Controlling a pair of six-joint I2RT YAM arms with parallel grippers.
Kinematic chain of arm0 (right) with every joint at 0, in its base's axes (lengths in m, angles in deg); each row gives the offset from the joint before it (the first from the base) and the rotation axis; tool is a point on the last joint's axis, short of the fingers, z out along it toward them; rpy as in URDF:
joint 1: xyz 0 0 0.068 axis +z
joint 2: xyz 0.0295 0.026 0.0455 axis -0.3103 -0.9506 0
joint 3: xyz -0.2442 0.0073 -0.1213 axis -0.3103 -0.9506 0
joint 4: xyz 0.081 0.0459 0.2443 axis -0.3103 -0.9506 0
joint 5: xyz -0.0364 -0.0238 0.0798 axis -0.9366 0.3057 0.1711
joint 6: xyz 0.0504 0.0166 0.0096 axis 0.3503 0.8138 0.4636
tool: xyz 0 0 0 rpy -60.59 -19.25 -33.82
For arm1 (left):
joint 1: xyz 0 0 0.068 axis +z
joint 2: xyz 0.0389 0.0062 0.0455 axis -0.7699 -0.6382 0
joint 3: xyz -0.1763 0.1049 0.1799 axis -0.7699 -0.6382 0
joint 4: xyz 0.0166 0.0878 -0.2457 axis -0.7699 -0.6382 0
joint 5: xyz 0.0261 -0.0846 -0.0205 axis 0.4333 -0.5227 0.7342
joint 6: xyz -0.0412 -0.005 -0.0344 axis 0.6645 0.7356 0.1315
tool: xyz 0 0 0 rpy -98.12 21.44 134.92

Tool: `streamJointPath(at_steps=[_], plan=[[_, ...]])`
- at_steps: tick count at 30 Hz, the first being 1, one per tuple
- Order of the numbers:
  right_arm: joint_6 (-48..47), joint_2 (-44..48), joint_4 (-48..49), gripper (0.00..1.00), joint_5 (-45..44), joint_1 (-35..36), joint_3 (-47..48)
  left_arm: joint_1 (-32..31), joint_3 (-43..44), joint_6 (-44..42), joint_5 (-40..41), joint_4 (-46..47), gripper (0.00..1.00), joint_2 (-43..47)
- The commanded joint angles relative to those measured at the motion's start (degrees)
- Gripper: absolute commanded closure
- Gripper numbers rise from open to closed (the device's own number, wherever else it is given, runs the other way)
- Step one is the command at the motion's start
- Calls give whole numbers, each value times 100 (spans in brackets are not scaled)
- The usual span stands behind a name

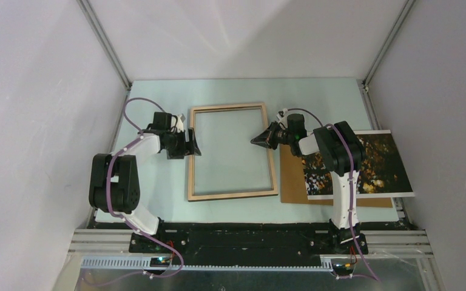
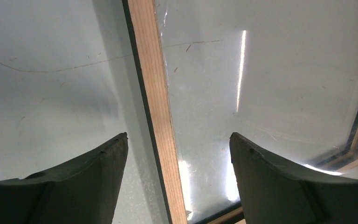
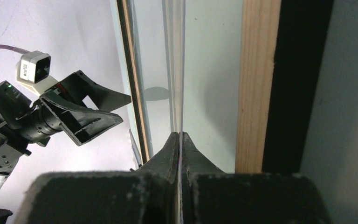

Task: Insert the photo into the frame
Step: Place the photo frame item in the photo frame.

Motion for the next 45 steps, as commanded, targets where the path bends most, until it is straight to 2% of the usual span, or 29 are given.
streamJointPath(at_steps=[1, 12, 19, 32, 45], plan=[[-300, 103, -113, 100, -162, -22, 211, -41, 355, -204, 26, 9, 16, 100], [-605, 187, -505, 98, -277, -1, 316, -110, 821, -382, 126, -188, 14, 92], [-752, 209, -691, 96, -339, 23, 373, -492, 1069, -487, 271, -206, 13, 72], [-1061, 233, -1147, 87, -456, 74, 526, -1321, 1652, -589, 431, -184, 11, -410], [-1300, 267, -1474, 72, -574, 112, 636, -1482, 1769, -645, 616, -192, 11, -592]])
